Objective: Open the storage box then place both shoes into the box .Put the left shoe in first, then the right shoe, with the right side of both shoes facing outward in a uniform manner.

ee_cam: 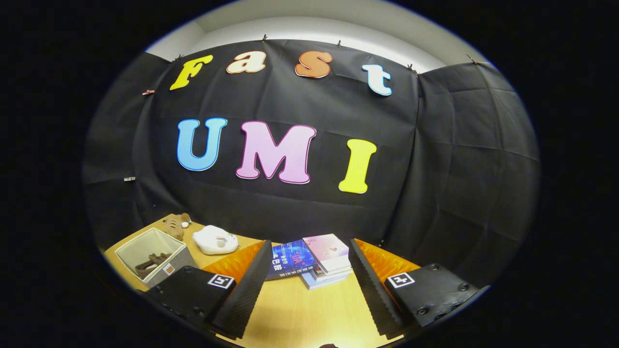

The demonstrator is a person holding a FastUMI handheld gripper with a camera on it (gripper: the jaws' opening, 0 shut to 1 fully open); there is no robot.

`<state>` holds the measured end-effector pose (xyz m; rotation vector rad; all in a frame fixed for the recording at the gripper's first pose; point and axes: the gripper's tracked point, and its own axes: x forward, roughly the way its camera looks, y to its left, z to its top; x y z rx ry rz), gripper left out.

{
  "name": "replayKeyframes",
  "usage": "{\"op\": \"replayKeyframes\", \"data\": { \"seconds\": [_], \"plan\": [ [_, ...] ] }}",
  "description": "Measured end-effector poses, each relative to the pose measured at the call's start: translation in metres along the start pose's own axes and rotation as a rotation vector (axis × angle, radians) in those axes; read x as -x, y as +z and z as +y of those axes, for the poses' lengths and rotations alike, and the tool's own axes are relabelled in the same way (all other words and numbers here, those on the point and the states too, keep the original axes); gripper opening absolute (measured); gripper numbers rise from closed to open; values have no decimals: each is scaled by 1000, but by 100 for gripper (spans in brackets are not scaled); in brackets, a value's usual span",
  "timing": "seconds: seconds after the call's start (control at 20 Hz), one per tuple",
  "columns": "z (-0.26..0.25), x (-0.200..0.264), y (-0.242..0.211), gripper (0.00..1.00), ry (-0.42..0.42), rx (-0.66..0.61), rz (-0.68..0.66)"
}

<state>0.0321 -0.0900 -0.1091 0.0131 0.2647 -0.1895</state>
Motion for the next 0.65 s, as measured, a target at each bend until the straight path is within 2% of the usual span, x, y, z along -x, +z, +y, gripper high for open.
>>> {"op": "replayKeyframes", "data": {
  "seconds": [0.65],
  "plan": [
    [-29,3,0,98,-31,-12,-15]
  ]
}}
